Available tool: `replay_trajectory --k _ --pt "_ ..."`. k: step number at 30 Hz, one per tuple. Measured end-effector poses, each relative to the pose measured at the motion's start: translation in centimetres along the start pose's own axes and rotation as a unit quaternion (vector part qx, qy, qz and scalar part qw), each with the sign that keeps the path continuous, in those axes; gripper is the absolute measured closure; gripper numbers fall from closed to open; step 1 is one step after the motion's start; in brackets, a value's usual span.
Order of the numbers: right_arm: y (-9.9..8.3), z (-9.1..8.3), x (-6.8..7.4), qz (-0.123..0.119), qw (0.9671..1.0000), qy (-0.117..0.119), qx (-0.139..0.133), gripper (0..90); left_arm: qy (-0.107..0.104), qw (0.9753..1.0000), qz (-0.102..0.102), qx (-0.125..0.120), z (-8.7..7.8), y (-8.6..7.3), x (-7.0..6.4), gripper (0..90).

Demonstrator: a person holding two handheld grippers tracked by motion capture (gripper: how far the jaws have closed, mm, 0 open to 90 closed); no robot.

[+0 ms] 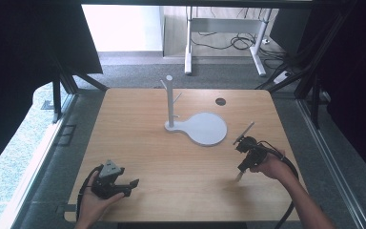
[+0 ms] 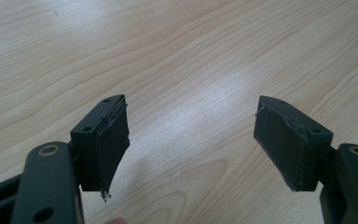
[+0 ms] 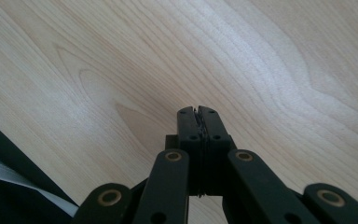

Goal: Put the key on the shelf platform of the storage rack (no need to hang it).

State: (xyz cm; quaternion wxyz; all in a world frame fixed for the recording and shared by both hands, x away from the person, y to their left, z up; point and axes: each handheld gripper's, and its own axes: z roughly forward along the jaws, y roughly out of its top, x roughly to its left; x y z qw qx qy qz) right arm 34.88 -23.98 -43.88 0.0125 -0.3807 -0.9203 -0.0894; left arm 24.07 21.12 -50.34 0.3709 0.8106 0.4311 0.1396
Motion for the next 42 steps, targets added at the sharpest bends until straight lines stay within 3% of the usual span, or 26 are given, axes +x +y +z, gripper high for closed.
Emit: replay_trajectory --k 28,42 --pt "2.5 -2.4 -0.9 0.003 0.9997 -0.002 -0.026 89.6 0.0 1.0 -0.004 0.0 0.1 0.0 0.1 26.6" --pt "4.0 -2.3 -1.1 0.0 0.9998 -0.003 -0.02 89.6 -0.002 1.0 -0.004 0.0 0.0 -0.1 0.1 26.6"
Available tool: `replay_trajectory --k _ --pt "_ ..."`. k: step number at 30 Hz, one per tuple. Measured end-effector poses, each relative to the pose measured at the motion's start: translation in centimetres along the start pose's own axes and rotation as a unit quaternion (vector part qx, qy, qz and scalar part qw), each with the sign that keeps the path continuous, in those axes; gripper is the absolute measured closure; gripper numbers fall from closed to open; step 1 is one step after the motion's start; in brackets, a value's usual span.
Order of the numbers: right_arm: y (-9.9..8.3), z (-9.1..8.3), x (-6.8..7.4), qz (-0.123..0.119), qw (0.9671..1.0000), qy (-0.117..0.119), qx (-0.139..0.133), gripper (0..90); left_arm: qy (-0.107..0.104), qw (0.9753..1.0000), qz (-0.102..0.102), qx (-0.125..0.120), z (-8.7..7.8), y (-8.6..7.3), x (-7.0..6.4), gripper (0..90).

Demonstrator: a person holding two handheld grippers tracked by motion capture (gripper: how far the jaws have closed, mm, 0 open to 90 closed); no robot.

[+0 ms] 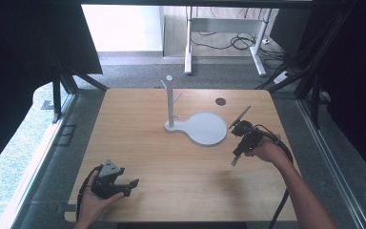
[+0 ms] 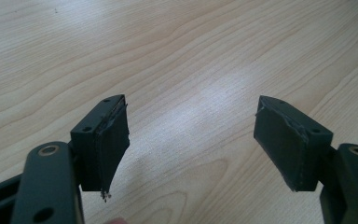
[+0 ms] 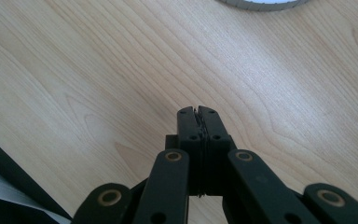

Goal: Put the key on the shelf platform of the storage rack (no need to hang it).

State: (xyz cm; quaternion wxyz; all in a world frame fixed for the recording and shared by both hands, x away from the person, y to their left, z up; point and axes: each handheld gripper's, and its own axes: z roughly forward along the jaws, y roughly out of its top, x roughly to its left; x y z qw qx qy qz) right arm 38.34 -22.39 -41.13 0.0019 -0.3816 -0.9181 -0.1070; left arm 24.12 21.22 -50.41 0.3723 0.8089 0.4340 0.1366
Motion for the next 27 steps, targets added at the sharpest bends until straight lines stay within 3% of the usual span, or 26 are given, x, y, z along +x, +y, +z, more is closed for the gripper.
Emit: replay_trajectory --k 27 --pt "2.2 0.2 -0.7 0.011 0.9999 -0.005 -0.01 89.6 -0.001 1.0 -0.001 0.0 0.0 0.0 0.1 26.6"
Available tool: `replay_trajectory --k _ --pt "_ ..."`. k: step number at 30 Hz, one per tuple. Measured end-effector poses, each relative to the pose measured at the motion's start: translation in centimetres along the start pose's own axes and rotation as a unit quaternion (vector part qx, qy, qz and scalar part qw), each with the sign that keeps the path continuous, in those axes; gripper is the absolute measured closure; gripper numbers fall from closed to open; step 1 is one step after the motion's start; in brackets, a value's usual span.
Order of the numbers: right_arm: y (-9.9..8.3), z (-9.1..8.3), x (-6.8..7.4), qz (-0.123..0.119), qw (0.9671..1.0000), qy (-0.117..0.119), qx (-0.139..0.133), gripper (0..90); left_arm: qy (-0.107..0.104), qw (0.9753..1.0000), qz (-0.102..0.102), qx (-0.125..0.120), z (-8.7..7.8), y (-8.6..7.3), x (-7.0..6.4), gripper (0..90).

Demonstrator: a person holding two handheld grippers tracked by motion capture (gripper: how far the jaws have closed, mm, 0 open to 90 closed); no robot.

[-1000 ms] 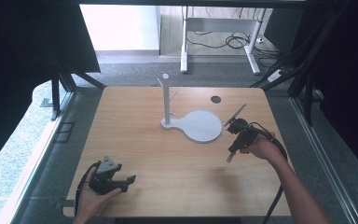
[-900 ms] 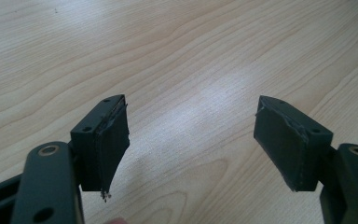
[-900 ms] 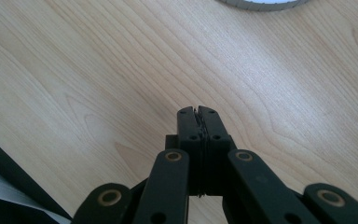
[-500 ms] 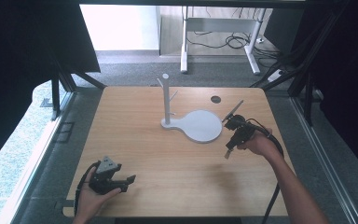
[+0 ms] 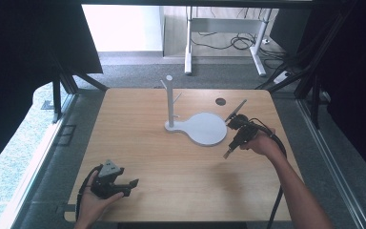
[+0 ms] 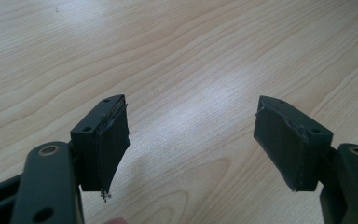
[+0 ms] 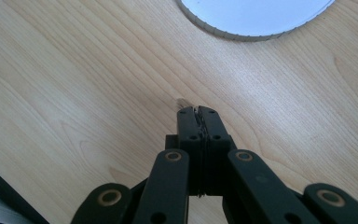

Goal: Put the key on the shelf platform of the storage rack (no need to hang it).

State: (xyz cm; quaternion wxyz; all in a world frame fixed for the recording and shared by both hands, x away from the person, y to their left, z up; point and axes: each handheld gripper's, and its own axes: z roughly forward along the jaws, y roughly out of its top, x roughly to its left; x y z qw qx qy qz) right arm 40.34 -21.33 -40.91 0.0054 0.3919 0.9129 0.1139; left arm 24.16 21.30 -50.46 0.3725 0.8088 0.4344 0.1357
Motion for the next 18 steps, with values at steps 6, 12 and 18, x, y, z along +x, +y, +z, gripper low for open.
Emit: replay_trajectory --k 6,12,18 --pt "0.16 0.16 -0.42 0.003 1.0 -0.002 0.001 89.6 0.001 1.0 0.0 0.0 -0.05 -0.01 0.09 26.6" --pt "0.29 0.08 -0.76 0.005 1.0 -0.004 0.002 89.7 0.001 1.0 0.001 0.001 -0.02 -0.01 0.09 26.6" --pt "0.64 -0.21 -0.9 0.007 0.9999 -0.008 0.002 89.7 0.001 1.0 -0.001 0.0 -0.05 -0.03 0.15 26.6"
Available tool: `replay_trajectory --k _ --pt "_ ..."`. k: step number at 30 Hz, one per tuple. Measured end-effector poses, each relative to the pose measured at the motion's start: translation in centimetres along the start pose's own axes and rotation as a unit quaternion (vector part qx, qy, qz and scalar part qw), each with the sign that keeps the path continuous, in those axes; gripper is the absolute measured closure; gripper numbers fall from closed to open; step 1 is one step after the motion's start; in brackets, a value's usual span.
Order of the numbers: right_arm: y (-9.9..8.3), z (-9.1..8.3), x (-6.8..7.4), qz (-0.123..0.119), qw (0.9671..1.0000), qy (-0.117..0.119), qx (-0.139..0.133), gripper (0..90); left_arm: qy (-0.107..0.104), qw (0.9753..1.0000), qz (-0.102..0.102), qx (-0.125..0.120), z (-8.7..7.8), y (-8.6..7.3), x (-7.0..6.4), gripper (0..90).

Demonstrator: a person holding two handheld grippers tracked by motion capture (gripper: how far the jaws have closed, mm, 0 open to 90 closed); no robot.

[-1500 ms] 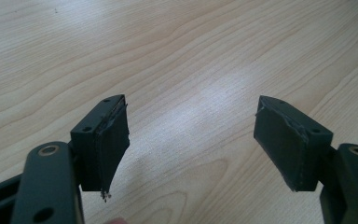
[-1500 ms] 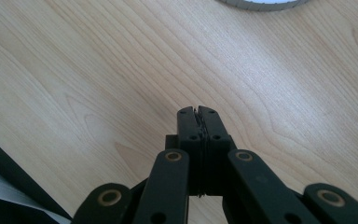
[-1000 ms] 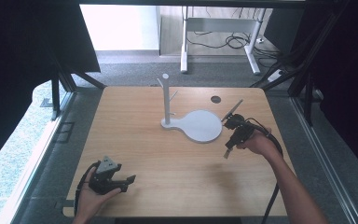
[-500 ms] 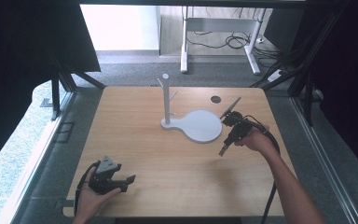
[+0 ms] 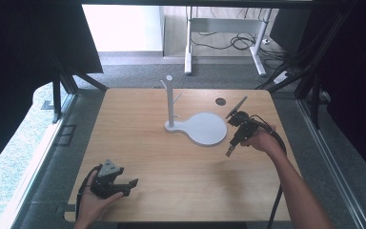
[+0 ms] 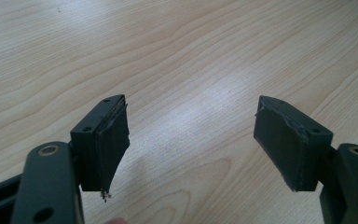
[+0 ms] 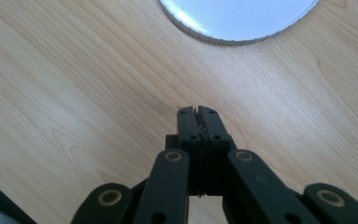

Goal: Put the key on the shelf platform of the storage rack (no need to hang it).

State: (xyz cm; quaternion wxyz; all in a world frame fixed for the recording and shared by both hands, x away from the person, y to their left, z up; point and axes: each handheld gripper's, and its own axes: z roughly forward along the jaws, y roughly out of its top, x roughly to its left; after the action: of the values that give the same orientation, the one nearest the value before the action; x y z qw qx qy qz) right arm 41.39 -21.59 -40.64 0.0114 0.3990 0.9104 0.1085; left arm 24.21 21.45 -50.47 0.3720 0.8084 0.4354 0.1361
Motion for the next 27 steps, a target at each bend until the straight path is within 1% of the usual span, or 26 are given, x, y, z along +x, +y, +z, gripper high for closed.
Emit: replay_trajectory --k 2,3,7,8,13,20,23,27 --pt "0.1 -0.1 0.0 0.001 1.0 -0.002 0.0 89.7 0.0 1.0 0.0 0.0 0.0 0.0 0.0 26.6" --pt "0.2 -0.1 -0.1 -0.003 1.0 -0.001 -0.001 89.7 0.0 1.0 -0.003 -0.001 0.0 0.0 0.0 26.6" --pt "0.6 -0.2 -0.2 0.002 1.0 0.0 -0.002 89.6 0.001 1.0 -0.002 -0.002 -0.1 0.0 0.1 26.6" --pt "0.7 -0.2 -0.3 -0.002 1.0 -0.001 -0.002 89.7 0.001 1.0 -0.002 -0.002 -0.1 0.0 0.1 26.6" --pt "1.3 0.1 -0.4 -0.001 1.0 -0.002 0.002 89.7 0.001 1.0 -0.002 -0.002 -0.1 0.0 0.1 26.6" --pt "2.3 0.2 -0.7 -0.002 1.0 0.003 0.0 89.7 0.002 1.0 -0.003 -0.003 -0.3 -0.1 0.4 26.6" --pt "2.8 0.4 -0.9 0.002 1.0 0.004 -0.001 89.7 0.002 1.0 -0.005 -0.006 -0.4 -0.1 0.4 26.6" --pt "3.4 0.7 -1.2 -0.001 1.0 0.006 -0.002 89.7 0.002 1.0 -0.007 -0.007 -0.4 -0.1 0.6 26.6"
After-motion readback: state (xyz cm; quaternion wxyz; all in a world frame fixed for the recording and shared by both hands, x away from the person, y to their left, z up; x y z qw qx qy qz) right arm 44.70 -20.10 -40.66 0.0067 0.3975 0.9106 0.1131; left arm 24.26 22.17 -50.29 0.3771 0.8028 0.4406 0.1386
